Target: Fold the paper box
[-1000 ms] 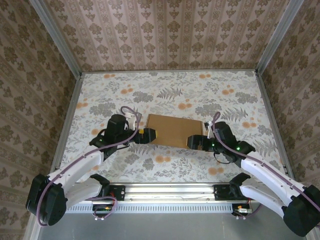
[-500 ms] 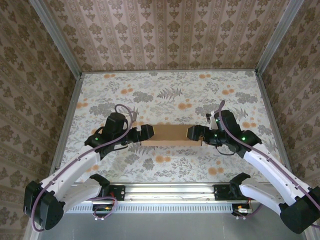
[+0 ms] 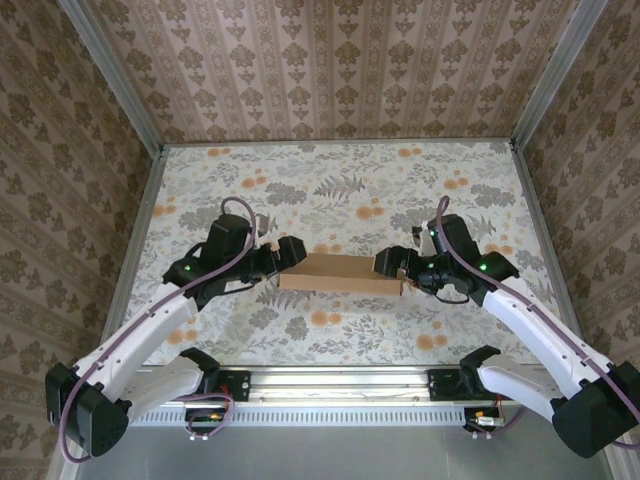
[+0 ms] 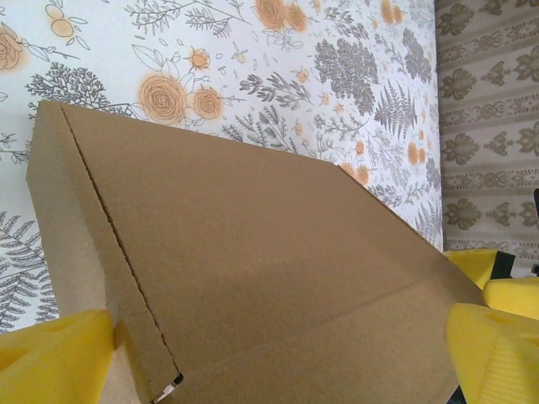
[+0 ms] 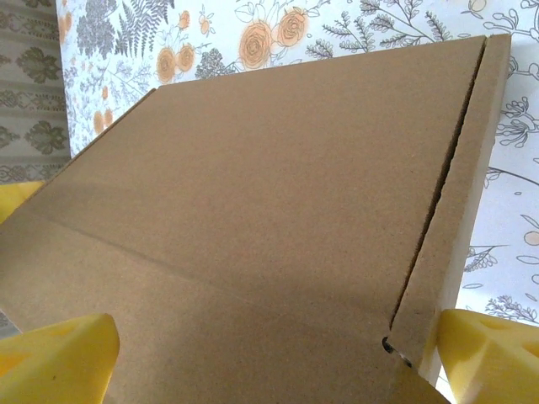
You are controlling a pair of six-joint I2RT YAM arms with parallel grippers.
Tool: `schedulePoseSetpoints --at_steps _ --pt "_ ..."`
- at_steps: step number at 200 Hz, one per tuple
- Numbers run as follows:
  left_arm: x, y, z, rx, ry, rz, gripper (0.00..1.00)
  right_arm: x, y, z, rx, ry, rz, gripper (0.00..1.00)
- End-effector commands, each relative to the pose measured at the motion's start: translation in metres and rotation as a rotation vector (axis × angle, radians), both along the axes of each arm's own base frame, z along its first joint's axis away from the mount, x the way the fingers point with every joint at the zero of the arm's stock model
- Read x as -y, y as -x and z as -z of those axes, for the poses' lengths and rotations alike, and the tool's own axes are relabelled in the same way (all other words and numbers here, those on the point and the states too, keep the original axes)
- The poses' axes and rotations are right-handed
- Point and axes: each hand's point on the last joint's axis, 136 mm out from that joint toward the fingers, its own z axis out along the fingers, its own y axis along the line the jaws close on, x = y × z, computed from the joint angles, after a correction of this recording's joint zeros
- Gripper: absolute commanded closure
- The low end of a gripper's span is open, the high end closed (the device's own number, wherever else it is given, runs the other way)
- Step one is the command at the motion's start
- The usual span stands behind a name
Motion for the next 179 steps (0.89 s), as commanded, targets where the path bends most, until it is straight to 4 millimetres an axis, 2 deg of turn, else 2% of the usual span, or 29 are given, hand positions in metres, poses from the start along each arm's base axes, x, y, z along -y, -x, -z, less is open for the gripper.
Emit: schedulePoseSetpoints --at_steps 1,37,137,179 --pt "0.014 0.006 -0.018 -0.067 0.084 0.044 0.0 -0.02 -0.005 -0.033 0.012 -0.141 -0.049 0.03" --pt "0.013 0.002 -0.027 -0.071 0.079 0.033 0.0 -0.02 -0.011 -0.046 0.026 -0.162 -0.051 0.03" --pt "0.017 0.011 -0.018 -0.205 0.107 0.044 0.0 -0.024 -0.008 -0.069 0.024 -0.198 -0.066 0.03" --pt "0.014 0.0 -0.01 -0.245 0.094 0.034 0.0 -0.025 -0.014 -0.056 -0.018 -0.181 -0.066 0.03"
